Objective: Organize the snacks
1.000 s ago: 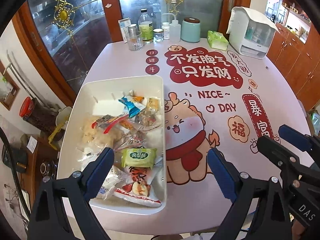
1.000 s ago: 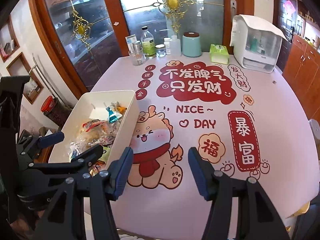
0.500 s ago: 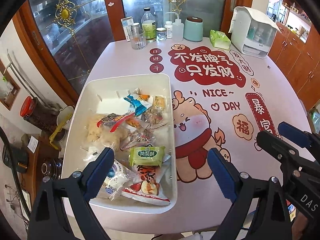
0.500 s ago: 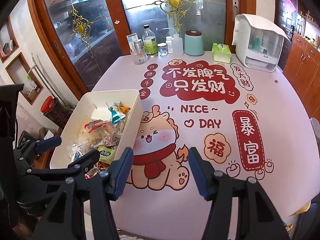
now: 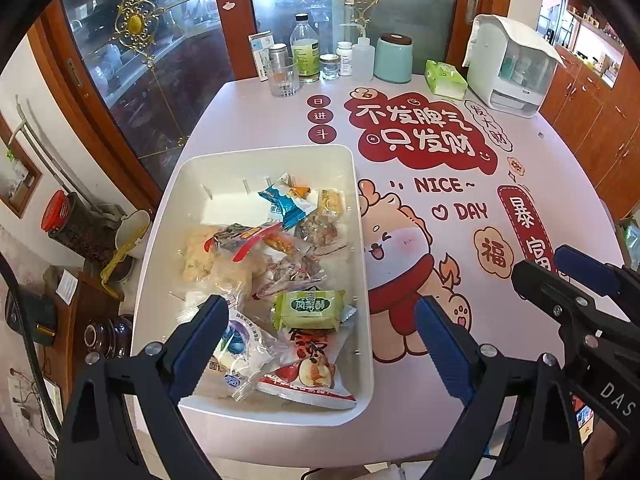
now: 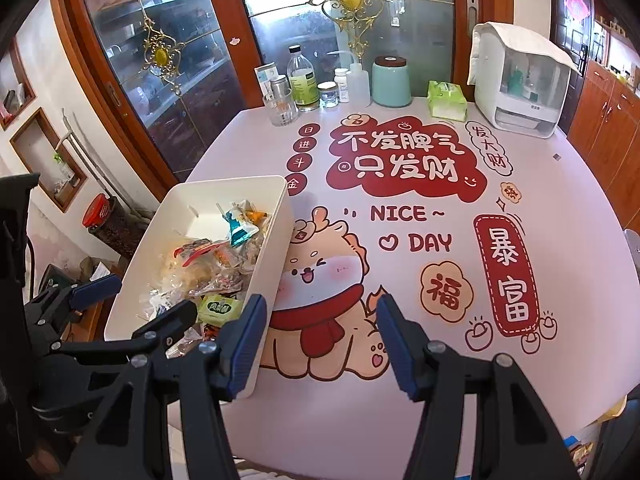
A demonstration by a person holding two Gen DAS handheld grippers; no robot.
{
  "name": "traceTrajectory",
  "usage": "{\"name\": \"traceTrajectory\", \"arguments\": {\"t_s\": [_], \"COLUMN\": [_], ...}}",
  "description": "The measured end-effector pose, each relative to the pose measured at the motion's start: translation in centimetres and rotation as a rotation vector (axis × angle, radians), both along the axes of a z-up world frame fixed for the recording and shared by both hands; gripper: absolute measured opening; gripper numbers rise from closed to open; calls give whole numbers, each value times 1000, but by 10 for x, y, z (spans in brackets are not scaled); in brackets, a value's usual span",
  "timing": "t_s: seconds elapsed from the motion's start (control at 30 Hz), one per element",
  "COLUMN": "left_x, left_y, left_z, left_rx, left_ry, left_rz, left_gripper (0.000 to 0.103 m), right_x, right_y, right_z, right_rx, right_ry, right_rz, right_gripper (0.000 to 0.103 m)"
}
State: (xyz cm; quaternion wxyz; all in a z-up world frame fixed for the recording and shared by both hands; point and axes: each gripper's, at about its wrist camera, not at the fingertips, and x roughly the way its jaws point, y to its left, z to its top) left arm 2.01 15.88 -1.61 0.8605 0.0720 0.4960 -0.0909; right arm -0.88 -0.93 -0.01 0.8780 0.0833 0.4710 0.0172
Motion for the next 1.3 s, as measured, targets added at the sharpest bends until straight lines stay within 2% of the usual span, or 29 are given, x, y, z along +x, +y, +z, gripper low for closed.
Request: {"name": "traceTrajectory", "arguments": {"t_s": [0.47,1.03,1.3], "left_x": [-1,-6,-2], "left_y": [10,6,15], "left_z": [-3,-3,-4], "left_rx": [1,15,13], "left_ry": [1,-4,5], "left_rz": [-12,-95,-79], "left_gripper": [93,91,91], "right_x": [-1,-5,-5], "right_y": [9,13,17], "right_z": [-3,-6,-5], "right_rx": [10,26,24], "right_ry": [5,12,3], "right_rz": [-20,-54,-56], "right_gripper": [58,58,58]}}
